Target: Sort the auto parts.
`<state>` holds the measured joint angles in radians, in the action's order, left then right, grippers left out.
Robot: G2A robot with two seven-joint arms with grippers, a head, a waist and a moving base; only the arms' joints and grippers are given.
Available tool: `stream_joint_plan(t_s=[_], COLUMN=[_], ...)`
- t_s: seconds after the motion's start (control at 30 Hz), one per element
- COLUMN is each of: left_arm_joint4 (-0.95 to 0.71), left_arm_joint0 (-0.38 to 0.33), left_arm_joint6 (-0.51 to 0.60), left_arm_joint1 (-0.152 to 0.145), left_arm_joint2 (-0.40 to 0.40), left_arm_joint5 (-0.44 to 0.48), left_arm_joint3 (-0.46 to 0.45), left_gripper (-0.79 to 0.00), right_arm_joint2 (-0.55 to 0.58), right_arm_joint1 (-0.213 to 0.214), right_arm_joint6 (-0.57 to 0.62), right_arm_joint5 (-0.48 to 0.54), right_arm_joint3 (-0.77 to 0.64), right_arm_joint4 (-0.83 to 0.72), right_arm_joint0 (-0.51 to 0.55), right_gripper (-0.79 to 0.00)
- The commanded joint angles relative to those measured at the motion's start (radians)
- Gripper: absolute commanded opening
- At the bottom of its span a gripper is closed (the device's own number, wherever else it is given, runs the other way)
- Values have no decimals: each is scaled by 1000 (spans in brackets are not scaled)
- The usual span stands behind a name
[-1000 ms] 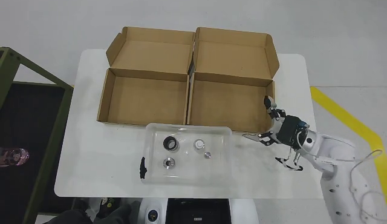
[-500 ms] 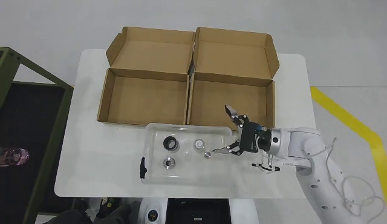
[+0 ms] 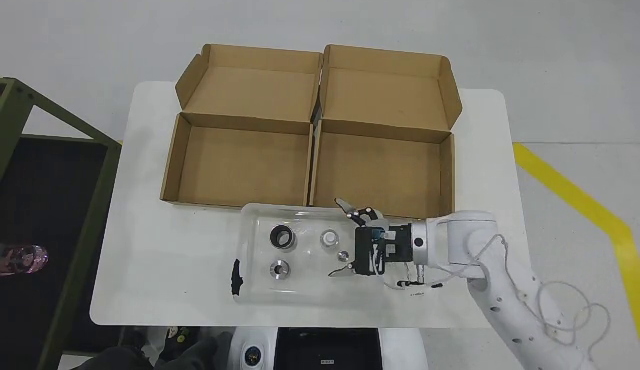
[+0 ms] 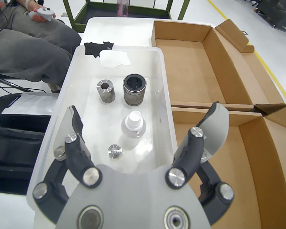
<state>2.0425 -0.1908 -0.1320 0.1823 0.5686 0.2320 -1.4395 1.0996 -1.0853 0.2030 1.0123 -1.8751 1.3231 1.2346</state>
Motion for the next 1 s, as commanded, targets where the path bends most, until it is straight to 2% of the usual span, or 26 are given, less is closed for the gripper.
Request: stream_joint_plan(t_s=[0.0,0.43,0.73,0.8,0.97], left_arm_joint4=[0,0,0,0,0], left_arm_joint0=[0,0,0,0,0], left_arm_joint6=[0,0,0,0,0], left_arm_joint1=[0,0,0,0,0], left_arm_joint2=[0,0,0,0,0], left_arm_joint5=[0,0,0,0,0], left_arm_joint3=[0,0,0,0,0], left_gripper=[0,0,0,0,0], right_arm_joint2=[-21,-114,-131,-135,-145], right_arm_joint1=[1,6,8,8,6], right_arm_joint6=[5,45,71,77,96], right_arm_joint5=[0,0,-10,-18,-41], right_arm_joint3=[5,45,85,95,114], right_arm_joint4=[9,24,12,10,8], right_arm_joint0=[-10,-58,-74,-79,-89], right_gripper=[0,0,0,-12,-126])
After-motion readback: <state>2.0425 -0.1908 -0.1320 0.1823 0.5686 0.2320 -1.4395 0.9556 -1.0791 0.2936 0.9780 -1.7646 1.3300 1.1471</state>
